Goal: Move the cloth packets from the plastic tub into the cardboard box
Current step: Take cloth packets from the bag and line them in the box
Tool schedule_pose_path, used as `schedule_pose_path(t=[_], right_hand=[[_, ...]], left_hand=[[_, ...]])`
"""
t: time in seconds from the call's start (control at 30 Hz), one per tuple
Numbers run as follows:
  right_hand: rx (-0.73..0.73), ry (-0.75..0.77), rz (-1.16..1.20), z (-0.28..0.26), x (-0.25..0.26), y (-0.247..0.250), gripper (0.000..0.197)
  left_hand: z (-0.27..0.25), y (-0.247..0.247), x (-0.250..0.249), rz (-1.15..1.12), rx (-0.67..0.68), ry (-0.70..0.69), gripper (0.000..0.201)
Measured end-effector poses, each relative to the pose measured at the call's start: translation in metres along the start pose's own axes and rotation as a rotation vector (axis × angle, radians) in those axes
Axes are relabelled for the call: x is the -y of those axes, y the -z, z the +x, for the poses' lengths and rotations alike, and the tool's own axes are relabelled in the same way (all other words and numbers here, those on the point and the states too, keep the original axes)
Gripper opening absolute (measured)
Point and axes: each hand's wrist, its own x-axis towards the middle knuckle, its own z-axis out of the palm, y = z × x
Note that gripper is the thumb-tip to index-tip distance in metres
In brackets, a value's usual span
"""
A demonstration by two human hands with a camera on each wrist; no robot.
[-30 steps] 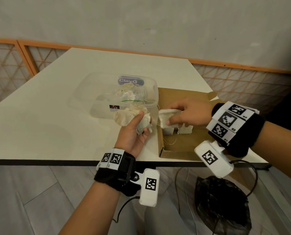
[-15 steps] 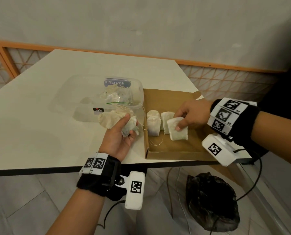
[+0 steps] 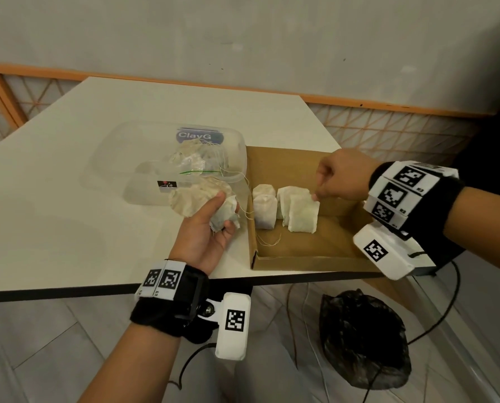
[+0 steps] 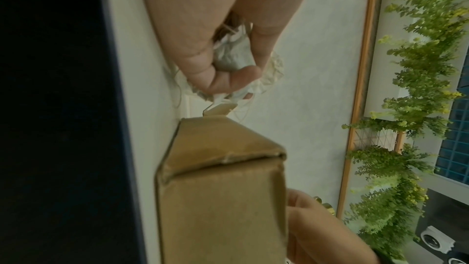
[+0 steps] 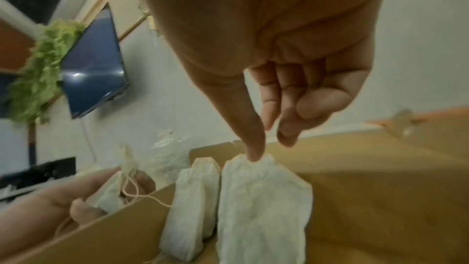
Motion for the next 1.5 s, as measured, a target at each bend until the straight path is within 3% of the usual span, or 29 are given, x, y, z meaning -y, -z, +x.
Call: schedule_pose_path(t=[0.1, 0.2, 0.27, 0.47, 0.67, 1.5], right_hand=[[0.273, -0.153, 0.169, -0.006, -0.014, -0.008, 0.034], [0.399, -0.274, 0.396, -0.009, -0.016, -0.025, 0.024], [0.399, -0.306, 0.514, -0.008, -0.014, -0.035, 0.012], [0.313, -0.292, 0.779, -0.004, -0.009, -0.046, 0.021], [0.349, -0.355, 0.869, -0.003, -0.001, -0.047, 0.012], [0.325, -0.403, 0.779, -0.002, -0.01, -0.062, 0.025]], left_hand=[[0.0, 0.0, 0.0, 0.015, 0.003, 0.001, 0.031], [0.0, -0.001, 0.0, 0.007, 0.011, 0.015, 0.024], [0.0, -0.001, 0.0, 0.003, 0.014, 0.018, 0.024], [-0.001, 0.0, 0.0, -0.001, 0.014, 0.023, 0.021], [0.0, 0.002, 0.0, -0.016, 0.018, 0.032, 0.021], [0.001, 0.003, 0.001, -0.018, -0.002, 0.033, 0.017]])
